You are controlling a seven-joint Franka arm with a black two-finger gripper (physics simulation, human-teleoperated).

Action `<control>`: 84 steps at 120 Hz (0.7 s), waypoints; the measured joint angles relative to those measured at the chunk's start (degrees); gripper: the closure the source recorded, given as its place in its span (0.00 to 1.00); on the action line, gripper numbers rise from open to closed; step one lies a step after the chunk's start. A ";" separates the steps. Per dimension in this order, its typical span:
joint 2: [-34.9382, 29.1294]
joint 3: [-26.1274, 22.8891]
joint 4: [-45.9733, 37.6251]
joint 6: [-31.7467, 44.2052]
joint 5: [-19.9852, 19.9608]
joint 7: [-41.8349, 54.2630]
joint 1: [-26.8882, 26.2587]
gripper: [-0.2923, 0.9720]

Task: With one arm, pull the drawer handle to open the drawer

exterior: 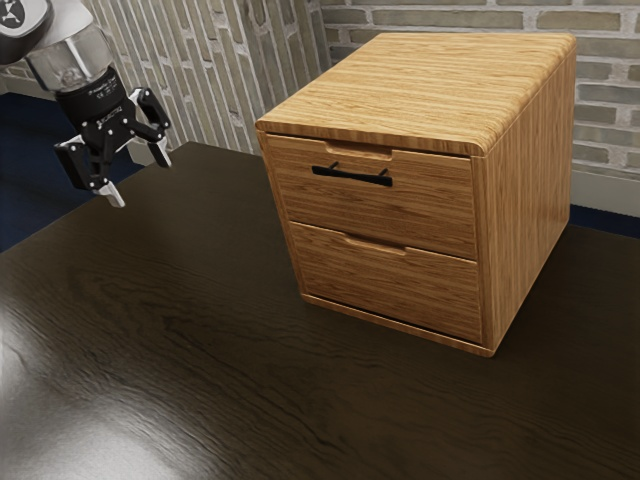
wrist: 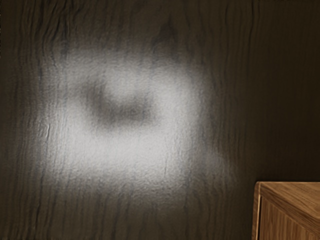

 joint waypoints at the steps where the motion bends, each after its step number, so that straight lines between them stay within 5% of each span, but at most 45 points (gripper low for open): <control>1: 0.00 0.00 -0.01 0.00 0.00 -0.08 0.00 0.25; 27: -0.37 0.32 -0.03 -0.05 -0.43 -1.59 0.06 0.25; 41: -5.70 -2.09 3.65 -0.36 -0.09 -2.50 1.21 0.25; 59: -0.36 -7.40 4.58 5.29 0.34 -3.61 6.36 0.25; 73: 0.08 -8.02 4.05 8.06 1.47 -4.46 -1.44 0.25; 84: -6.67 -8.14 -1.14 9.20 3.86 -5.26 -10.37 0.25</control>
